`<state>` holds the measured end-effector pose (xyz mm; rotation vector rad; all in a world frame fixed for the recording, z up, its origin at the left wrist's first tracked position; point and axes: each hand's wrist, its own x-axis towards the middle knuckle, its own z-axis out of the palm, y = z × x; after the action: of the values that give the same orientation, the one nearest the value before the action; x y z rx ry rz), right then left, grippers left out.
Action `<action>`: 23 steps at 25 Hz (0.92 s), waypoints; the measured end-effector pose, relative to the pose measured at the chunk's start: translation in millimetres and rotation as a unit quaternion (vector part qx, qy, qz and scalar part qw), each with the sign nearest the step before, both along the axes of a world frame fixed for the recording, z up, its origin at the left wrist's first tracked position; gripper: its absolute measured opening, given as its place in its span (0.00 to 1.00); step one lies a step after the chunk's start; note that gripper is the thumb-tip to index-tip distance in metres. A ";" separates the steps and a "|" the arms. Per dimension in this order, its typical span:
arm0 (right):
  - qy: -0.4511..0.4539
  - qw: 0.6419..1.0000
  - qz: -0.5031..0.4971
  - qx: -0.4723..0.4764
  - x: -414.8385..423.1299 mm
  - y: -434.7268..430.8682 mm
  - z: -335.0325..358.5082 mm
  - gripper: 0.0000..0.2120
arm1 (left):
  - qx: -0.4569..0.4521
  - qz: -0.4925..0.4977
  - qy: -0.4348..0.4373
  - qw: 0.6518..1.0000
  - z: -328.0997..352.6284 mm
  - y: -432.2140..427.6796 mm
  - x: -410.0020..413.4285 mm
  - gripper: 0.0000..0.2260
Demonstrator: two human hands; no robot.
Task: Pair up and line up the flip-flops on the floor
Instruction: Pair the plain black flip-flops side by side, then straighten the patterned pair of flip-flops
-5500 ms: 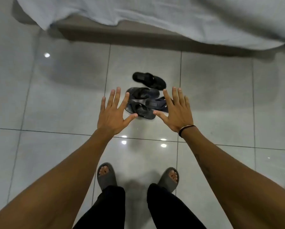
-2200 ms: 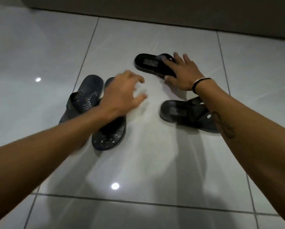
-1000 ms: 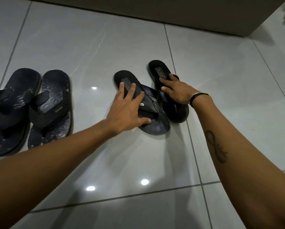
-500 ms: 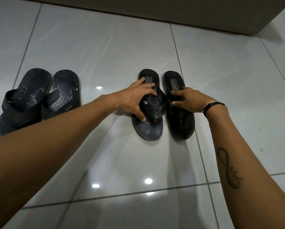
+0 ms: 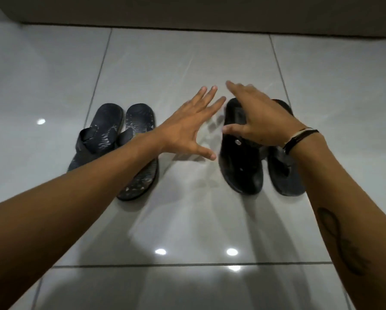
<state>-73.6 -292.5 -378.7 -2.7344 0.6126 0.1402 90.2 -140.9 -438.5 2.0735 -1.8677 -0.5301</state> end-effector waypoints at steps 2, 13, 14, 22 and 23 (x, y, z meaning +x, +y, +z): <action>0.016 0.996 0.079 0.036 33.0 40.1 -12.1 0.59 | 0.044 0.025 -0.037 0.998 13.9 35.0 38.3 0.64; 0.124 0.972 0.197 0.014 134.5 157.7 -74.1 0.73 | 0.254 0.149 -0.040 0.955 -1.2 212.6 121.8 0.74; 0.129 0.972 0.196 0.008 139.6 160.7 -72.3 0.74 | 0.250 0.150 -0.043 0.956 -1.8 213.2 122.2 0.74; 0.055 0.982 0.174 0.057 210.0 268.7 -74.2 0.75 | 0.323 0.199 -0.044 0.924 9.3 295.7 198.4 0.75; 0.041 0.982 0.174 0.056 220.9 287.3 -74.1 0.74 | 0.341 0.209 -0.042 0.916 11.6 309.2 211.4 0.76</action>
<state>147.3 -5.2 -452.8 -2.7105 0.1356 0.3602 301.6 168.3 -426.9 2.8685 -1.3005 -1.1025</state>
